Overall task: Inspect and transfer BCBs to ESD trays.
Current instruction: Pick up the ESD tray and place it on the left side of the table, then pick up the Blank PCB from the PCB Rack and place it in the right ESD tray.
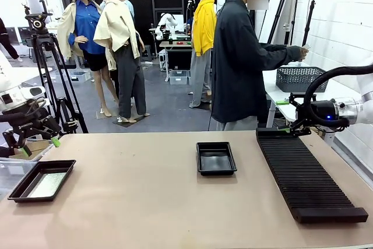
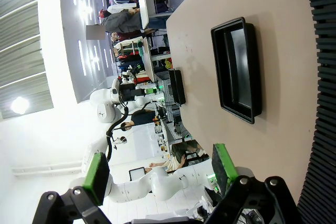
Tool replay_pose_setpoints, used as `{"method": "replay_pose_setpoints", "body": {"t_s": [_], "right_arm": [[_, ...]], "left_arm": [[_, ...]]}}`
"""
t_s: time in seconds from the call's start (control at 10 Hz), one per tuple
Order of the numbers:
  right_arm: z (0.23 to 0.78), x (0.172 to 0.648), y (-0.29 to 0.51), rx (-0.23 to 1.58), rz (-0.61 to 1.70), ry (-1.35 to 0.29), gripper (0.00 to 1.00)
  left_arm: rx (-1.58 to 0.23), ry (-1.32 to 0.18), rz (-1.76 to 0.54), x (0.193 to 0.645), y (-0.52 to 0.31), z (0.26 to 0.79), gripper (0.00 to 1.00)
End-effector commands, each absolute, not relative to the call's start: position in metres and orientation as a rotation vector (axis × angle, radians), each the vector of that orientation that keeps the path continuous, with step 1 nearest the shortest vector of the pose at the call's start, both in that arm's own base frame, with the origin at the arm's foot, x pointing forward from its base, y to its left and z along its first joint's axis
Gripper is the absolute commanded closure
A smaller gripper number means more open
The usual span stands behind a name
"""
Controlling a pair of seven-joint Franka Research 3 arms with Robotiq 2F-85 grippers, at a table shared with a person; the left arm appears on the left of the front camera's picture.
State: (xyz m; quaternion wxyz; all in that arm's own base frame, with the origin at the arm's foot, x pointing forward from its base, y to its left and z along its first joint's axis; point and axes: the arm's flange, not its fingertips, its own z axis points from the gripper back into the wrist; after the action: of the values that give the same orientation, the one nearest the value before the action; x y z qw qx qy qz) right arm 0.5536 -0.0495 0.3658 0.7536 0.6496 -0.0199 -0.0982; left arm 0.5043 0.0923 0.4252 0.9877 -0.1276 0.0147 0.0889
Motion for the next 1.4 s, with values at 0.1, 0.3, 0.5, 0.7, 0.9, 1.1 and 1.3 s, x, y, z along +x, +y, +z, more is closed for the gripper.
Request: {"method": "replay_pose_setpoints", "body": {"t_s": [0.1,0.3,0.5,0.7,0.9,1.1,1.3], "right_arm": [[0.367,0.553,-0.048,1.411,-0.218,-0.048,0.00],[0.367,0.553,-0.048,1.411,-0.218,-0.048,0.00],[0.367,0.553,-0.048,1.411,-0.218,-0.048,0.00],[0.367,0.553,-0.048,1.411,-0.218,-0.048,0.00],[0.367,0.553,-0.048,1.411,-0.218,-0.048,0.00],[0.367,0.553,-0.048,1.411,-0.218,-0.048,0.00],[0.367,0.553,-0.048,1.411,-0.218,-0.048,0.00]], "left_arm": [[-0.256,0.029,0.173,0.504,0.094,0.425,0.00],[-0.256,0.029,0.173,0.504,0.094,0.425,0.00],[-0.256,0.029,0.173,0.504,0.094,0.425,0.00],[-0.256,0.029,0.173,0.504,0.094,0.425,0.00],[-0.256,0.030,0.178,0.504,0.092,0.425,0.00],[-0.414,-0.186,0.103,0.446,0.097,0.405,0.00],[-0.514,-0.343,0.086,0.421,0.113,0.406,0.00]]}}
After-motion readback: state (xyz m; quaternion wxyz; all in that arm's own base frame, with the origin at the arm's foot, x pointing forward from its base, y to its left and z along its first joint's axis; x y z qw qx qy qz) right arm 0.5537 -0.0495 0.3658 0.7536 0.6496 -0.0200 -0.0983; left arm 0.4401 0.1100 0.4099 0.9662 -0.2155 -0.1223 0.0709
